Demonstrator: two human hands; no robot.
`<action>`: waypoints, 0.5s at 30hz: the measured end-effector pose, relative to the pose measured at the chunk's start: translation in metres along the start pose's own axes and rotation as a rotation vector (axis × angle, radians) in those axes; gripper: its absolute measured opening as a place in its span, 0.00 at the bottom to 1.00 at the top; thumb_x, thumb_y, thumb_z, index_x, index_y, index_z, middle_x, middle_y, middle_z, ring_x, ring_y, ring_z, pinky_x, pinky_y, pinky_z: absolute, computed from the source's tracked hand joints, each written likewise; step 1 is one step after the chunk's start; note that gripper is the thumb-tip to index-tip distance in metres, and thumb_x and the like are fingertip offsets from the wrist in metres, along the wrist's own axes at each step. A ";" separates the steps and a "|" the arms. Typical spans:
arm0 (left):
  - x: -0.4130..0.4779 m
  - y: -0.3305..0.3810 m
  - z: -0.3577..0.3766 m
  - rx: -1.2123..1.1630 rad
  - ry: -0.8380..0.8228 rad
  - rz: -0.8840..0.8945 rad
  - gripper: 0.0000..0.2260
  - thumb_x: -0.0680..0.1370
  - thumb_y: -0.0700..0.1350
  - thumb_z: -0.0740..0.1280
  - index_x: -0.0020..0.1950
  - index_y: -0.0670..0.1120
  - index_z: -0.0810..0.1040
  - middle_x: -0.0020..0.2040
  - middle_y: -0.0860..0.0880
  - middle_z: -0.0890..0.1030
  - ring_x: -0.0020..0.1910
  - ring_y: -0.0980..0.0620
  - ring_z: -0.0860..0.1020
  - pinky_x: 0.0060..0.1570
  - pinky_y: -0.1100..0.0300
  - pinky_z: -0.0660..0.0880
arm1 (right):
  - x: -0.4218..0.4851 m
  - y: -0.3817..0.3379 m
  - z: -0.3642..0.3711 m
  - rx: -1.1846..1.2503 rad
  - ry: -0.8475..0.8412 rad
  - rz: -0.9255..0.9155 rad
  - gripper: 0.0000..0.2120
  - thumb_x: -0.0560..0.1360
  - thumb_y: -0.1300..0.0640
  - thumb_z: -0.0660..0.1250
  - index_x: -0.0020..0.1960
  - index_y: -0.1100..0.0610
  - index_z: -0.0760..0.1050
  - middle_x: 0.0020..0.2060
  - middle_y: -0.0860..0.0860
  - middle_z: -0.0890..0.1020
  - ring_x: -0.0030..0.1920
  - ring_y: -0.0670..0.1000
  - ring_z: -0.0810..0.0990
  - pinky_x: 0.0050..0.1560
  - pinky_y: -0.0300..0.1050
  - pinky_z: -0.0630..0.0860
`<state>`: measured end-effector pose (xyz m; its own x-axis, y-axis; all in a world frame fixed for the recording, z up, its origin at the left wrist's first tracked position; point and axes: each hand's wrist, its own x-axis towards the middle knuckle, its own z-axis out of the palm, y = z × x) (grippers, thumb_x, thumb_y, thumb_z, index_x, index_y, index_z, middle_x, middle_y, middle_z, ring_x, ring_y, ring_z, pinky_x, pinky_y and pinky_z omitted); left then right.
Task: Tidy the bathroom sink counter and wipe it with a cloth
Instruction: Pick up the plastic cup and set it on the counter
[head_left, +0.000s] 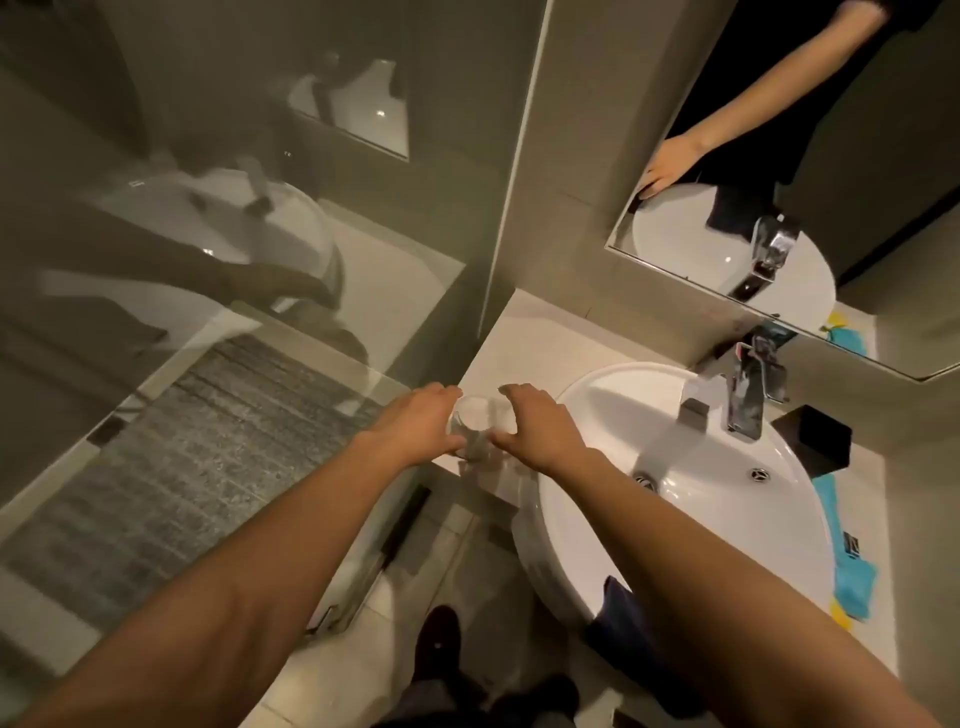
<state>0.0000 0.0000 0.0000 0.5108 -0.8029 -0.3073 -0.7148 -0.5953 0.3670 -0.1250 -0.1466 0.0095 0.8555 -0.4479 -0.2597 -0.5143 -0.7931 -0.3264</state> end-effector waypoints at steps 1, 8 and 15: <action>0.006 -0.001 0.001 -0.004 -0.017 0.002 0.26 0.72 0.55 0.74 0.67 0.51 0.73 0.60 0.48 0.78 0.57 0.45 0.79 0.53 0.49 0.77 | 0.006 0.002 0.002 0.012 -0.036 -0.002 0.35 0.74 0.41 0.73 0.76 0.50 0.67 0.72 0.53 0.75 0.67 0.57 0.76 0.68 0.56 0.73; 0.023 0.000 0.006 -0.031 -0.046 -0.032 0.19 0.69 0.50 0.77 0.57 0.52 0.77 0.55 0.50 0.79 0.51 0.45 0.80 0.49 0.47 0.80 | 0.025 0.001 0.012 0.007 -0.146 -0.032 0.30 0.72 0.43 0.76 0.70 0.51 0.72 0.66 0.53 0.80 0.61 0.57 0.80 0.65 0.55 0.76; 0.025 -0.004 0.015 -0.158 -0.025 -0.083 0.14 0.73 0.45 0.75 0.57 0.51 0.80 0.51 0.50 0.84 0.48 0.46 0.81 0.49 0.49 0.80 | 0.037 0.006 0.022 0.003 -0.109 -0.085 0.22 0.76 0.47 0.73 0.67 0.51 0.74 0.61 0.53 0.82 0.56 0.55 0.83 0.62 0.49 0.79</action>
<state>0.0087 -0.0176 -0.0222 0.5515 -0.7510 -0.3631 -0.5856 -0.6586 0.4725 -0.0978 -0.1586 -0.0217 0.8848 -0.3313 -0.3278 -0.4402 -0.8250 -0.3545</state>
